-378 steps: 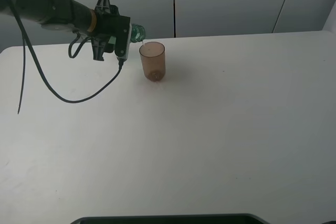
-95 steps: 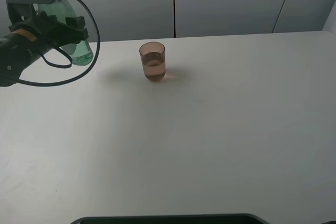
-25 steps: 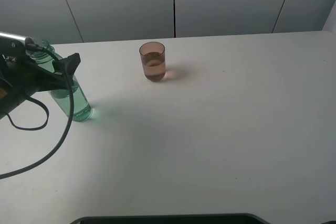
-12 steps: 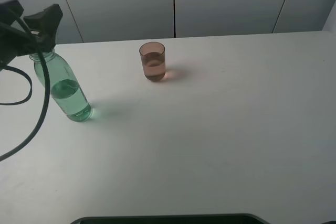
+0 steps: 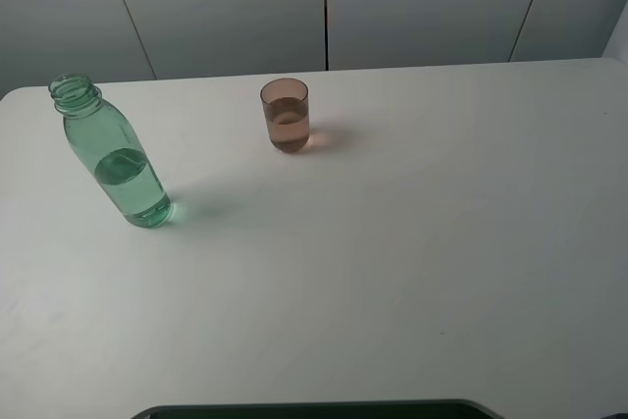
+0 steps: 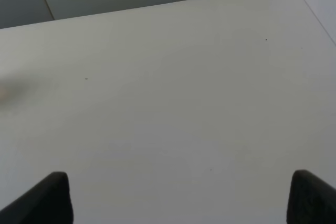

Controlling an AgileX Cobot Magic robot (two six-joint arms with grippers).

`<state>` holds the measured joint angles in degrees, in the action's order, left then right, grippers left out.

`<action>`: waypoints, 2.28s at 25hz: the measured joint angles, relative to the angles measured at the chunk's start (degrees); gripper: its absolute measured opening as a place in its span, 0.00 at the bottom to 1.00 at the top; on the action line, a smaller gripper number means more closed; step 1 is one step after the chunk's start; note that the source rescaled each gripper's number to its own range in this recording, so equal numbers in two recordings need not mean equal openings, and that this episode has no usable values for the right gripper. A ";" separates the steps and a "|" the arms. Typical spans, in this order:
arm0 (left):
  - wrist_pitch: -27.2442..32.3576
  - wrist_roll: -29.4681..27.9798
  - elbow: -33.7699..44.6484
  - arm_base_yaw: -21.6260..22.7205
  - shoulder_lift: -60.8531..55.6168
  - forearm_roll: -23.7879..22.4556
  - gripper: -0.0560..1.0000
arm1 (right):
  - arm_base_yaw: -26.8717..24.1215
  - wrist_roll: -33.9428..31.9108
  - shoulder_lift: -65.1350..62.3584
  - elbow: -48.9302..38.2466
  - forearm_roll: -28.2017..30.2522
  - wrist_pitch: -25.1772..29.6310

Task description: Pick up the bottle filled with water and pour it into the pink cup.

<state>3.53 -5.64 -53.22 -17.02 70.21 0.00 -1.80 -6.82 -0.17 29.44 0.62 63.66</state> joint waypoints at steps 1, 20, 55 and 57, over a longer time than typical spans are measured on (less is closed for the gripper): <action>5.99 0.00 -3.42 1.47 0.00 0.00 0.99 | 0.00 0.00 0.00 0.00 0.00 0.00; 66.15 2.56 -28.25 15.79 -7.67 1.68 0.99 | 0.00 0.00 0.00 0.00 0.00 0.00; 64.58 9.22 21.23 15.79 -65.18 -0.91 0.99 | 0.00 0.00 0.00 0.00 0.00 0.00; 64.04 9.22 21.61 15.67 -67.87 -0.91 0.99 | 0.00 0.00 0.00 0.00 0.00 0.00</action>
<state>67.57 3.59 -31.60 -1.35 2.34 -0.91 -1.80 -6.82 -0.17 29.44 0.62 63.66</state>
